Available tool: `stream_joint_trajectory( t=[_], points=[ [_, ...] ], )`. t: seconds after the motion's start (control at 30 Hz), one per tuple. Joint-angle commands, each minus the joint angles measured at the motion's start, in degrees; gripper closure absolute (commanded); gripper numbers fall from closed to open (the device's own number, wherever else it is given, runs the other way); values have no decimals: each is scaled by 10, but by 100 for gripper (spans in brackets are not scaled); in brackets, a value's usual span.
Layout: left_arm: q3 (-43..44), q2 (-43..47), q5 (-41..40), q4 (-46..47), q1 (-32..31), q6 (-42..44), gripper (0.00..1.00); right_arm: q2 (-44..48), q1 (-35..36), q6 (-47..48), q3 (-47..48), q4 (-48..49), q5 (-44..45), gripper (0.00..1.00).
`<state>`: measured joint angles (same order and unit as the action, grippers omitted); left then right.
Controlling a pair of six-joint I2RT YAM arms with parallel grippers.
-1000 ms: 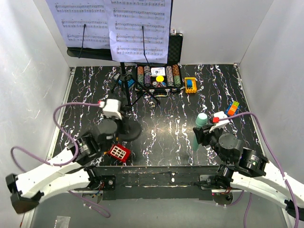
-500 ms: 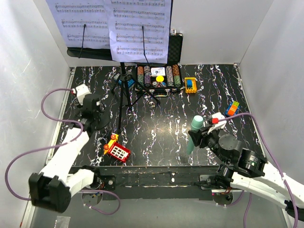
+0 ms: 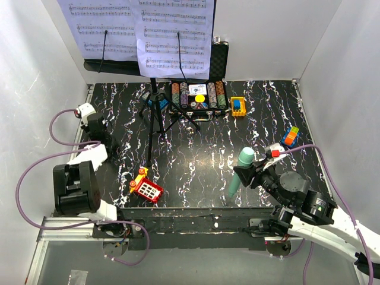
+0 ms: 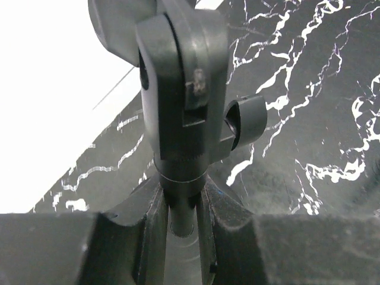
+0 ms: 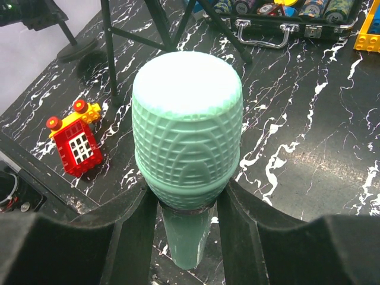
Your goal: Pack up the instrument practice props
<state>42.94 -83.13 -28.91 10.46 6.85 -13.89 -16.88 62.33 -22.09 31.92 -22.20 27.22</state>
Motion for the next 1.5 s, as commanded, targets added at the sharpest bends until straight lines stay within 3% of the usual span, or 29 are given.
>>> stream_joint_trajectory(
  t=[0.0, 0.1, 0.47, 0.67, 0.73, 1.0, 1.2, 1.3, 1.47],
  points=[
    [5, -25, 63, 227, 22, 123, 100, 8, 1, 9, -2, 31, 2, 99],
    [6, -61, 85, 269, 33, 156, 100, 14, 2, 3, -5, 28, 1, 99],
    [-11, -127, 85, 240, 49, 143, 100, -2, 1, 18, 4, 33, 13, 99],
    [-59, -89, 72, 238, 50, 155, 61, -8, 1, 22, 12, 29, 12, 99],
    [-62, -68, 77, 227, 49, 143, 52, -9, 1, 21, 11, 29, 12, 99],
    [-59, 47, 56, 63, 50, 52, 23, -3, 1, 14, 19, 22, -1, 99],
    [-83, 239, 69, -123, 47, -32, 19, -13, 2, 25, 22, 33, -16, 99],
    [-62, 292, 60, -226, 16, -57, 17, -29, 2, 26, 23, 45, -30, 99],
    [-42, 391, 113, -320, -17, -126, 17, -75, 1, 9, 24, 62, -75, 99]
  ],
)
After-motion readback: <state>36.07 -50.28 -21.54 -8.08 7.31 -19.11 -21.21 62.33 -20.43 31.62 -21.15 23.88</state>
